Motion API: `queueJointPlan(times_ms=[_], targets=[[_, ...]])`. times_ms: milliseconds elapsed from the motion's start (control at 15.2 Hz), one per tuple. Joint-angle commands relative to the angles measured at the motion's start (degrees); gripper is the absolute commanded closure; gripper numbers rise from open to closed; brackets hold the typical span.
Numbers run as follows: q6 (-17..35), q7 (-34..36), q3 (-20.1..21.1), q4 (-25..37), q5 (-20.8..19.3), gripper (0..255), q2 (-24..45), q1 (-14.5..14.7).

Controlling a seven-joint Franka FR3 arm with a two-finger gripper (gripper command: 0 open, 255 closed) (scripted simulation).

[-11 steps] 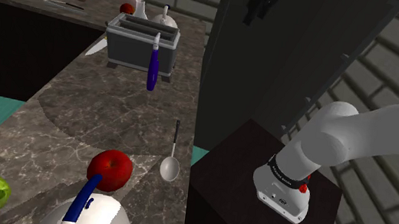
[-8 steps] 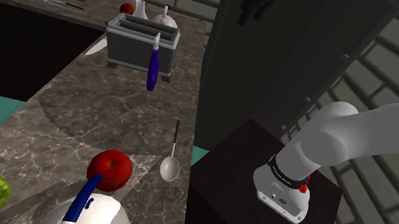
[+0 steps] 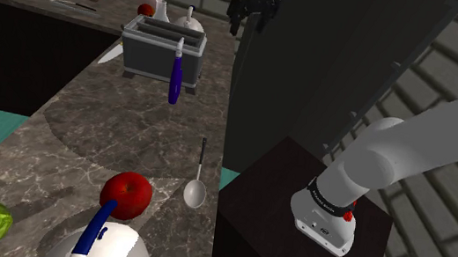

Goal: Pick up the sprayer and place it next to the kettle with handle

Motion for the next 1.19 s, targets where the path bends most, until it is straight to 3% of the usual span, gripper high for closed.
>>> queueJointPlan(times_ms=[0,594,1122], targets=[[1.35,5.02,1.68,2.4,0.05,0,4.34,-0.72],[5.19,26.1,6.37,16.42,-3.21,0,25.29,-2.29],[4.24,41.07,5.52,33.69,-6.7,0,44.01,-0.53]])
